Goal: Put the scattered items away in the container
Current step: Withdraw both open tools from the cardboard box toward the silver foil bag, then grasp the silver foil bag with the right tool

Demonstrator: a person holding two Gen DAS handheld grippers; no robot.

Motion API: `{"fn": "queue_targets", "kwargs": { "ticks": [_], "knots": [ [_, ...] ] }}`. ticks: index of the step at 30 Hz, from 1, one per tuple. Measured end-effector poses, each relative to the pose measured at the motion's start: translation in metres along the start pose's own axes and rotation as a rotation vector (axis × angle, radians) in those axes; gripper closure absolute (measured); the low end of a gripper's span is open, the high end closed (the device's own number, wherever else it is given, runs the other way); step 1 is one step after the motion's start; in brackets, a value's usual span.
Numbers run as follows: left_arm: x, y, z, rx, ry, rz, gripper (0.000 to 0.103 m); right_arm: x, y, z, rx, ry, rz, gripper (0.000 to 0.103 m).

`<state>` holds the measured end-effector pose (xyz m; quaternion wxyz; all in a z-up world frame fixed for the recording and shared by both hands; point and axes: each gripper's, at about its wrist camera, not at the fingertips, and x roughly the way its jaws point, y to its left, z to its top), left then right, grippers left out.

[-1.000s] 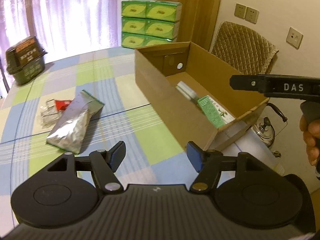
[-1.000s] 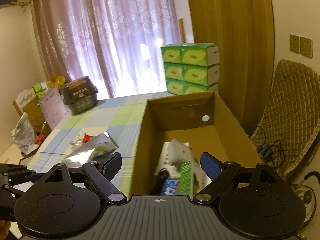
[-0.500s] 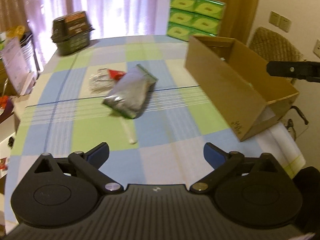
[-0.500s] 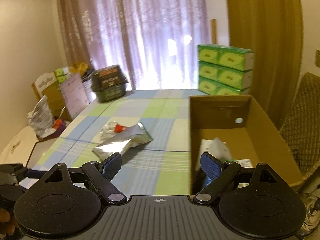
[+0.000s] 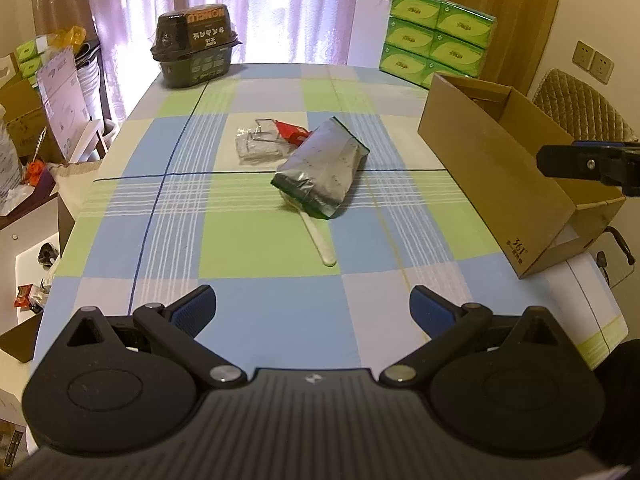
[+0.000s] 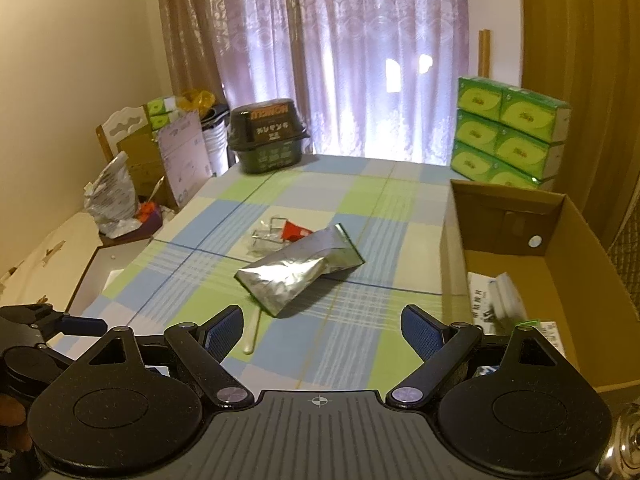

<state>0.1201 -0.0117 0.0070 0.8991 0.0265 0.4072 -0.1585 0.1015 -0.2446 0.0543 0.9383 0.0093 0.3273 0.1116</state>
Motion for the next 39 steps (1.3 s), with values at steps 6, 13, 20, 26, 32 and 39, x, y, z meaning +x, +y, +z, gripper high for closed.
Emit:
{"fn": "queue_targets", "kwargs": {
  "ticks": [6,13,20,26,32,39],
  "knots": [
    [0.006,0.012,-0.001,-0.019,0.006,0.004,0.002,0.017,0.009,0.006,0.008,0.030,0.019,0.012],
    [0.021,0.025,0.000,-0.046,0.010,0.011,0.002,0.052,0.015,0.015,0.006,0.069,0.042,0.012],
    [0.046,0.039,0.008,-0.044,0.011,0.027,0.002,0.104,0.016,0.023,0.042,0.140,0.075,0.012],
    [0.071,0.056,0.016,-0.057,0.020,0.028,0.002,0.154,0.012,0.037,0.107,0.222,0.105,0.012],
    [0.100,0.068,0.031,-0.059,0.033,0.001,0.002,0.198,-0.001,0.051,0.203,0.273,0.088,0.012],
    [0.126,0.069,0.040,-0.074,0.027,-0.030,0.002,0.240,-0.015,0.054,0.284,0.325,0.062,0.000]
  ]
}}
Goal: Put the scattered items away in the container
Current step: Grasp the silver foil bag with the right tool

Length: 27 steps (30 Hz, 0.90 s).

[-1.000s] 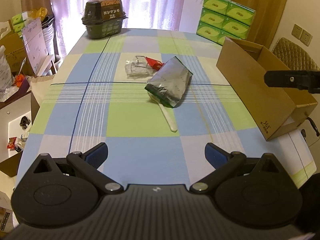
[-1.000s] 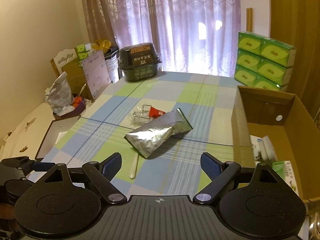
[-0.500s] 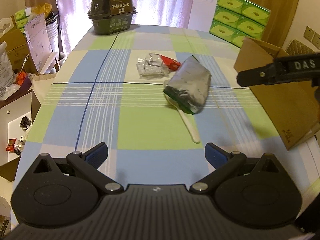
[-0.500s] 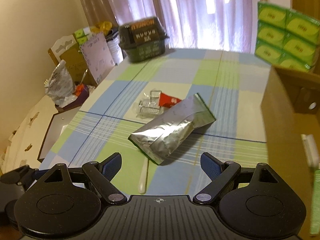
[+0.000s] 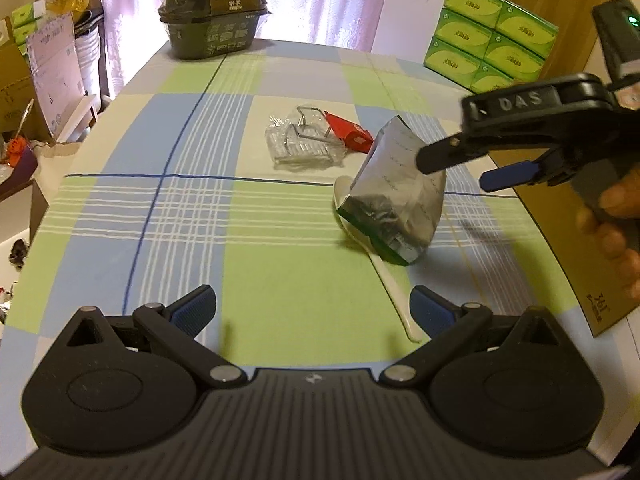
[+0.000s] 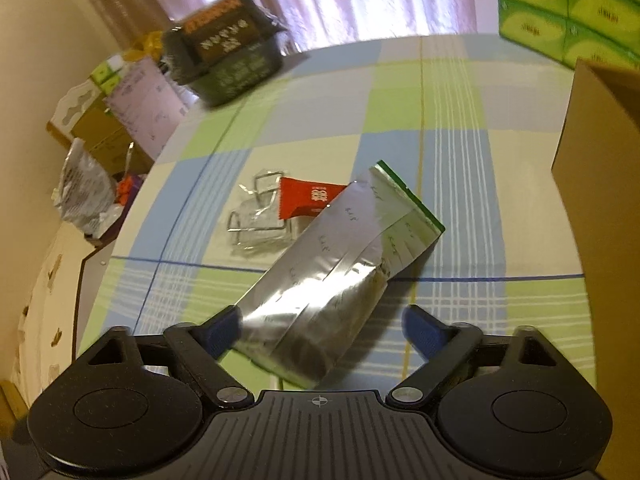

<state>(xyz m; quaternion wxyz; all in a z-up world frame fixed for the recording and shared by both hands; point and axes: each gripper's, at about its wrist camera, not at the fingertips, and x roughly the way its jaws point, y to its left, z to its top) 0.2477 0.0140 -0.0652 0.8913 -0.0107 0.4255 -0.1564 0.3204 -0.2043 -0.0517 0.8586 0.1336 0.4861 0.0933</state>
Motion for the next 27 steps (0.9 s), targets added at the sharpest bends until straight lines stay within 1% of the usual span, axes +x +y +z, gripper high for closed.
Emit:
{"fn": "queue_targets", "kwargs": {
  "ticks": [5,7,10,14,17,20,24,26,27],
  "knots": [
    [0.017,0.005,0.012,0.011,0.012,-0.019,0.002,0.016,0.000,0.008,0.025,0.009,0.020,0.000],
    [0.021,0.008,0.020,0.029,0.007,-0.012,0.002,0.021,0.001,0.010,0.028,0.014,0.013,0.000],
    [0.025,0.017,0.031,0.038,0.004,-0.003,0.002,0.030,-0.002,0.016,0.072,0.024,0.005,0.000],
    [0.029,0.029,0.043,0.028,0.009,-0.018,0.002,0.042,-0.008,0.024,0.140,0.042,-0.007,0.000],
    [0.033,0.037,0.049,0.010,0.016,-0.027,0.002,0.052,-0.010,0.029,0.154,0.064,-0.022,0.000],
    [0.037,0.043,0.053,-0.006,0.023,-0.020,0.002,0.062,-0.014,0.031,0.176,0.092,-0.009,0.000],
    [0.042,0.046,0.053,-0.017,0.035,-0.018,0.002,0.068,-0.015,0.027,0.150,0.114,-0.019,0.000],
    [0.044,0.046,0.052,-0.019,0.039,-0.017,0.002,0.065,-0.015,0.024,0.123,0.109,-0.016,0.000],
    [0.045,0.046,0.052,-0.021,0.040,-0.016,0.002,0.062,-0.015,0.023,0.108,0.105,-0.018,0.007]
  ]
}}
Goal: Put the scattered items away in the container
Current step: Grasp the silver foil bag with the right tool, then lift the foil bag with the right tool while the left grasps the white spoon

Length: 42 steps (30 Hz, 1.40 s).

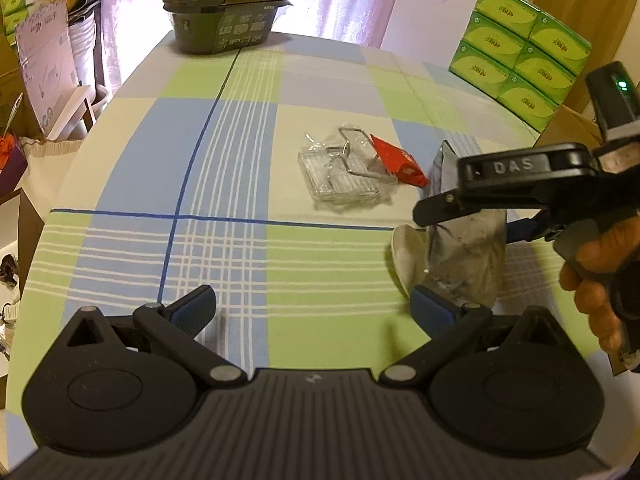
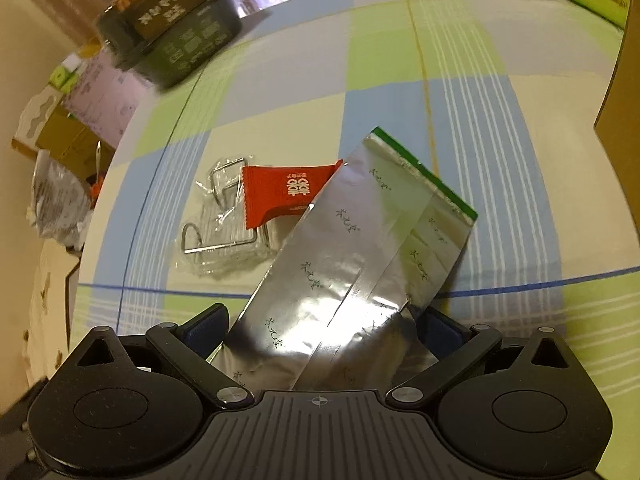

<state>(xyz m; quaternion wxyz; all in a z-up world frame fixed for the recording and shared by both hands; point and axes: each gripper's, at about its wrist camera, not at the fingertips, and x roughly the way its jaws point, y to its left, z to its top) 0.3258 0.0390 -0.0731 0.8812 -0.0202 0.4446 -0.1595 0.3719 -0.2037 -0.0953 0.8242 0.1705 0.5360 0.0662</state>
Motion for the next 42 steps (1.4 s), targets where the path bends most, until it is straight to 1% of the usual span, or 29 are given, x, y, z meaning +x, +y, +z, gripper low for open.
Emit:
{"fn": "queue_targets", "kwargs": {
  "ticks": [1,2,3,4,6,9,13,16,18,19,20,21,22,23,25,27,29,30,33,34,35,37,42],
  "knots": [
    [0.001,0.000,0.000,-0.002,0.001,0.001,0.002,-0.003,-0.001,-0.001,-0.018,-0.002,0.002,0.015],
    [0.001,-0.001,-0.001,-0.005,0.002,0.002,0.002,-0.006,-0.002,-0.002,-0.028,-0.004,0.015,0.017],
    [0.001,-0.001,-0.001,-0.008,0.002,0.003,0.002,-0.009,-0.003,-0.004,-0.036,-0.003,0.014,0.022],
    [0.001,-0.003,-0.002,-0.010,0.002,0.001,0.002,-0.013,-0.004,-0.005,-0.053,-0.002,0.014,0.025],
    [0.001,-0.006,-0.003,-0.012,0.002,-0.005,0.002,-0.020,-0.005,-0.009,-0.090,-0.002,0.010,0.040],
    [0.000,-0.016,-0.004,-0.006,0.000,-0.018,0.002,-0.034,-0.012,-0.019,-0.142,0.006,0.014,0.046],
    [0.001,-0.032,-0.006,0.007,0.008,-0.037,0.002,-0.051,-0.018,-0.039,-0.257,0.026,-0.027,0.048],
    [0.007,-0.046,-0.008,0.028,0.022,-0.046,0.002,-0.065,-0.018,-0.059,-0.383,0.051,-0.078,0.048],
    [0.014,-0.058,-0.008,0.056,0.033,-0.045,0.004,-0.072,-0.017,-0.072,-0.452,0.064,-0.107,0.047],
    [0.017,-0.063,-0.008,0.071,0.037,-0.041,0.007,-0.074,-0.019,-0.077,-0.473,0.063,-0.114,0.047],
    [0.021,-0.068,-0.008,0.085,0.042,-0.038,0.013,-0.077,-0.021,-0.082,-0.480,0.058,-0.115,0.047],
    [0.024,-0.072,-0.008,0.095,0.046,-0.036,0.017,-0.078,-0.023,-0.084,-0.478,0.051,-0.115,0.033],
    [0.028,-0.076,-0.008,0.100,0.049,-0.032,0.024,-0.080,-0.025,-0.086,-0.470,0.038,-0.114,0.021],
    [0.031,-0.078,-0.008,0.101,0.050,-0.026,0.030,-0.080,-0.026,-0.088,-0.463,0.016,-0.124,0.005],
    [0.038,-0.079,-0.007,0.094,0.045,-0.010,0.034,-0.083,-0.027,-0.092,-0.467,-0.030,-0.134,0.005],
    [0.044,-0.079,-0.006,0.083,0.035,0.002,0.035,-0.083,-0.030,-0.093,-0.452,-0.039,-0.123,0.005],
    [0.048,-0.081,-0.005,0.086,0.026,0.008,0.040,-0.081,-0.033,-0.093,-0.429,-0.051,-0.119,0.005],
    [0.050,-0.082,-0.004,0.096,0.019,0.013,0.040,-0.081,-0.035,-0.094,-0.416,-0.061,-0.111,0.005],
    [0.054,-0.088,-0.004,0.139,-0.004,0.036,0.054,-0.080,-0.039,-0.094,-0.385,-0.083,-0.094,0.005],
    [0.055,-0.089,-0.003,0.152,-0.009,0.043,0.065,-0.079,-0.039,-0.095,-0.377,-0.093,-0.087,0.005],
    [0.056,-0.090,-0.003,0.160,-0.013,0.047,0.074,-0.080,-0.040,-0.095,-0.372,-0.101,-0.081,0.005],
    [0.055,-0.091,-0.003,0.179,-0.010,0.045,0.077,-0.078,-0.041,-0.095,-0.361,-0.112,-0.065,0.005],
    [0.037,-0.093,-0.016,0.241,-0.015,-0.014,0.077,-0.073,-0.038,-0.096,-0.380,-0.102,-0.044,0.005]
  ]
}}
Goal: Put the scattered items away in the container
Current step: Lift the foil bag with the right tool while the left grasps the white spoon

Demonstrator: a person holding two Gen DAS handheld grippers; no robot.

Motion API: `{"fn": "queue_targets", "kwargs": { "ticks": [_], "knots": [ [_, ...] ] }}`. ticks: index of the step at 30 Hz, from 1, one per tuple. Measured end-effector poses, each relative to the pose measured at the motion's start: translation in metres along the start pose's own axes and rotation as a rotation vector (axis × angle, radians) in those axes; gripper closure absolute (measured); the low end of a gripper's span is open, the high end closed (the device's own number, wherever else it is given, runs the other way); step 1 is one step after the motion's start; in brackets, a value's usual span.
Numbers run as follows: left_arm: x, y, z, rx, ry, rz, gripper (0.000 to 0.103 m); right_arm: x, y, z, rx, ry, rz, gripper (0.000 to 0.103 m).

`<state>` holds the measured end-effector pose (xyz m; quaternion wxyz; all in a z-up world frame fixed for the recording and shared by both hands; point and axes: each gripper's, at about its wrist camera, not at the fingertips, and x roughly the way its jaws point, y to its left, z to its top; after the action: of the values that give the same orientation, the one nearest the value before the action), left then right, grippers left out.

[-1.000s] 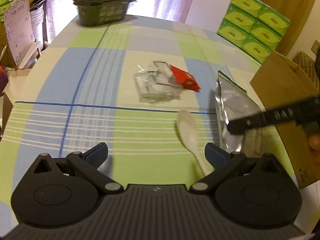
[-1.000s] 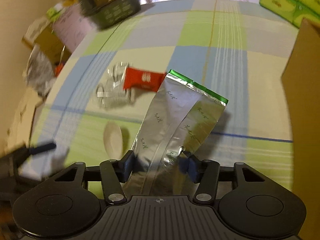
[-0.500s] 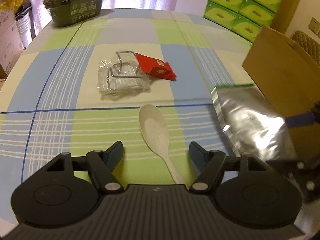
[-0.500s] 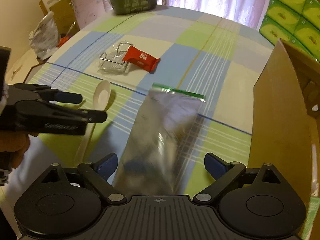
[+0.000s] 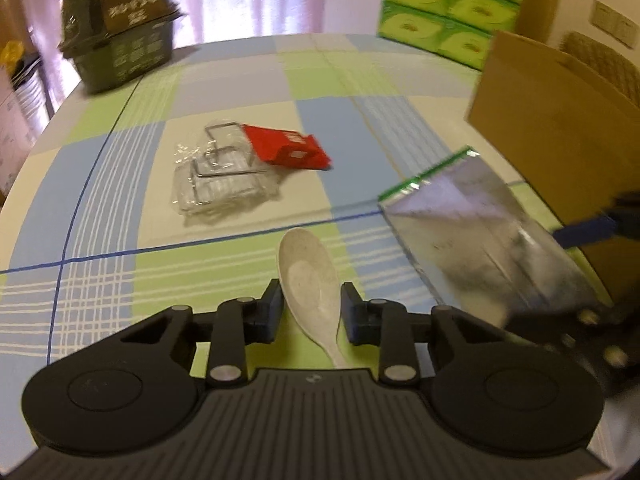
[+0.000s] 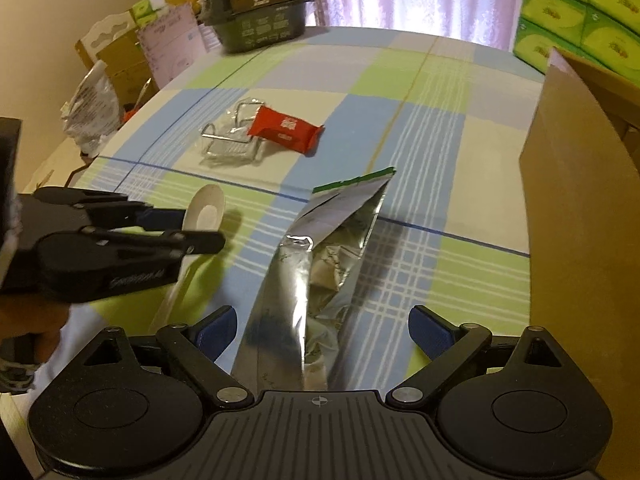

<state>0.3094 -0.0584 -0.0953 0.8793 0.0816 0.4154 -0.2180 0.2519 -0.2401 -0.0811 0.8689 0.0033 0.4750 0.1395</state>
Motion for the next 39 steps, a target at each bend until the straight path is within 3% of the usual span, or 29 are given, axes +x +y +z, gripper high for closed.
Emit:
{"fn": "queue_targets", "kwargs": {
  "ticks": [17,20,22,23,24,30,39],
  "knots": [
    [-0.032,0.011,-0.032,-0.057,0.018,-0.031,0.078,0.029,-0.005,0.014,0.102,0.011,0.048,0.005],
    [-0.033,0.010,-0.032,-0.053,0.020,-0.035,0.078,0.037,-0.003,0.019,0.100,0.044,0.039,0.025],
    [-0.034,0.010,-0.032,-0.052,0.021,-0.037,0.078,0.039,0.000,0.023,0.071,0.061,0.018,0.031],
    [-0.034,0.009,-0.032,-0.051,0.021,-0.038,0.078,0.039,0.002,0.024,0.054,0.070,0.010,0.045],
    [-0.035,0.009,-0.032,-0.051,0.021,-0.038,0.078,0.039,0.004,0.026,0.034,0.079,-0.003,0.049],
    [-0.043,0.004,-0.034,-0.050,0.020,-0.046,0.078,0.027,0.010,0.020,-0.031,0.083,-0.028,0.053],
    [-0.068,-0.009,-0.039,-0.046,0.013,-0.052,0.078,-0.009,0.020,0.006,-0.009,0.049,-0.013,0.054]
  ]
}}
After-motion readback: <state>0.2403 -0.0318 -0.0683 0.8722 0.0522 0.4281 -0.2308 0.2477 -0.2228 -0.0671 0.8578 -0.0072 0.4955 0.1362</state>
